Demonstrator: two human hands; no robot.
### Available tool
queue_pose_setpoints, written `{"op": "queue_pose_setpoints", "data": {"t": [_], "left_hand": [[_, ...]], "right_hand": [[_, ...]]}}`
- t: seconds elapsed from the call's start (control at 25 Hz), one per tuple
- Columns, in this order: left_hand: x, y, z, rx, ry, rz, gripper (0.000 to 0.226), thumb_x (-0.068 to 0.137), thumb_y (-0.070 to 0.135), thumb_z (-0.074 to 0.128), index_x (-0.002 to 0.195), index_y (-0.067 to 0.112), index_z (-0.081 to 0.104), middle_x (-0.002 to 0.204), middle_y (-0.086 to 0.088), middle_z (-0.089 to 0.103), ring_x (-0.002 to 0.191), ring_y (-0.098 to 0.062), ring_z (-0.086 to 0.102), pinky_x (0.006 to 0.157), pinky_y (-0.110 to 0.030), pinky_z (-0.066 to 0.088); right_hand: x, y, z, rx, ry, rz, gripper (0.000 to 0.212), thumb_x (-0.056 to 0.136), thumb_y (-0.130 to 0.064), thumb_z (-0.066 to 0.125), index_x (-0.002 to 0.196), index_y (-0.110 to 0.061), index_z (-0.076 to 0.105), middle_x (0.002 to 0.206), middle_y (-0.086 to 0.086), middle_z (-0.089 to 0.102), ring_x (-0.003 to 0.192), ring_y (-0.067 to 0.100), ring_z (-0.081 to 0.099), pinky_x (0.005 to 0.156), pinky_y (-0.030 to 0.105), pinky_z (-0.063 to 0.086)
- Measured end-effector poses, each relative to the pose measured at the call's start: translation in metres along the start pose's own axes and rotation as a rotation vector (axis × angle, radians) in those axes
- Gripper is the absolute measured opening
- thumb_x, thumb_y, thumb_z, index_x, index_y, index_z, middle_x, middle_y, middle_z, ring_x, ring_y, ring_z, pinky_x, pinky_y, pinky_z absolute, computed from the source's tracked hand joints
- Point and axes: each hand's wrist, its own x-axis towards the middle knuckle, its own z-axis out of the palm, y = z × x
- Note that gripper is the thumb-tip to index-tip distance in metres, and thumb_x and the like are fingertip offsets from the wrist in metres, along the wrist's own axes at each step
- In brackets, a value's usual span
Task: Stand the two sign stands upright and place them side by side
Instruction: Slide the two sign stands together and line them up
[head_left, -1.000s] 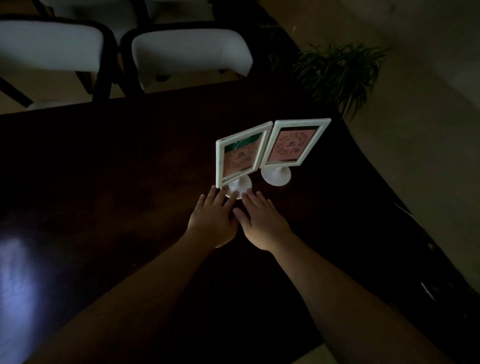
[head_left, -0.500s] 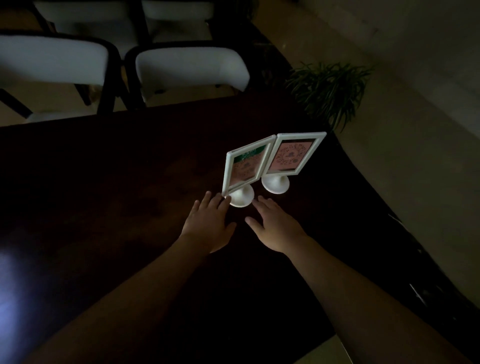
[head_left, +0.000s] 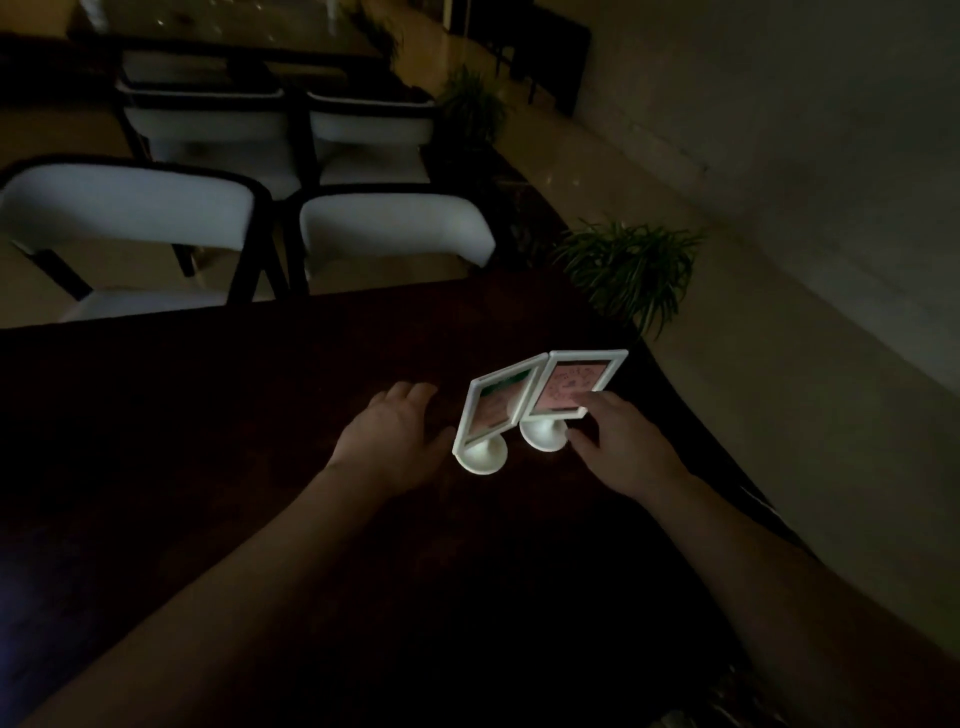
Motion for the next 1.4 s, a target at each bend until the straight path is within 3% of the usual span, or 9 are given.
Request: {"op": "queue_pose_setpoints", "data": {"t": [0.24, 0.4, 0.76, 0.92, 1.16, 1.4], "left_hand": [[0.032, 0.049, -0.028, -0.005, 0.204, 0.035, 0.064, 0.089, 0.053, 0.059, 0.142, 0.019, 0.047, 0.136, -0.003, 0.054, 0.114, -0.021, 0.058, 0.081, -0.031, 0.047], [0.05, 0.092, -0.023, 0.035, 0.254, -0.015, 0.055, 0.088, 0.046, 0.066, 0.135, 0.019, 0.056, 0.129, -0.003, 0.059, 0.11, -0.021, 0.059, 0.08, -0.029, 0.046], [0.078, 0.121, 0.004, 0.071, 0.061, -0.27, 0.036, 0.088, 0.024, 0.072, 0.123, 0.021, 0.067, 0.122, 0.0, 0.069, 0.108, -0.017, 0.063, 0.086, -0.029, 0.05], [0.082, 0.117, 0.011, 0.075, 0.058, -0.276, 0.026, 0.092, 0.017, 0.063, 0.116, 0.023, 0.071, 0.115, 0.001, 0.07, 0.098, -0.015, 0.064, 0.073, -0.025, 0.049], [0.082, 0.109, 0.011, 0.081, 0.027, -0.227, 0.02, 0.093, 0.02, 0.063, 0.11, 0.024, 0.072, 0.107, 0.005, 0.07, 0.083, -0.005, 0.055, 0.059, -0.018, 0.042], [0.069, 0.103, 0.01, 0.05, 0.011, -0.186, 0.016, 0.093, 0.021, 0.064, 0.107, 0.023, 0.073, 0.103, 0.006, 0.069, 0.081, -0.004, 0.056, 0.055, -0.012, 0.038]], "right_hand": [[0.059, 0.034, -0.043, 0.024, 0.056, -0.158, 0.047, 0.094, -0.022, 0.062, 0.139, -0.011, 0.052, 0.142, 0.009, 0.051, 0.129, 0.027, 0.046, 0.104, 0.046, 0.042], [0.09, 0.055, -0.061, 0.036, 0.027, -0.28, 0.045, 0.095, -0.021, 0.061, 0.138, -0.01, 0.054, 0.144, 0.008, 0.051, 0.131, 0.025, 0.046, 0.105, 0.044, 0.041], [0.118, 0.063, -0.068, -0.173, -0.172, -0.351, 0.042, 0.091, -0.028, 0.068, 0.131, -0.018, 0.061, 0.125, 0.007, 0.065, 0.112, 0.028, 0.06, 0.091, 0.044, 0.051], [0.119, 0.059, -0.065, -0.181, -0.184, -0.312, 0.026, 0.093, -0.024, 0.063, 0.118, -0.02, 0.07, 0.107, 0.008, 0.07, 0.096, 0.026, 0.064, 0.079, 0.04, 0.053], [0.113, 0.064, -0.067, -0.144, -0.159, -0.32, 0.021, 0.093, -0.022, 0.061, 0.11, -0.021, 0.073, 0.102, 0.005, 0.071, 0.091, 0.024, 0.064, 0.074, 0.036, 0.053], [0.105, 0.06, -0.068, -0.146, -0.188, -0.33, 0.02, 0.091, -0.019, 0.061, 0.106, -0.022, 0.074, 0.101, 0.004, 0.071, 0.091, 0.023, 0.064, 0.079, 0.038, 0.054]]}}
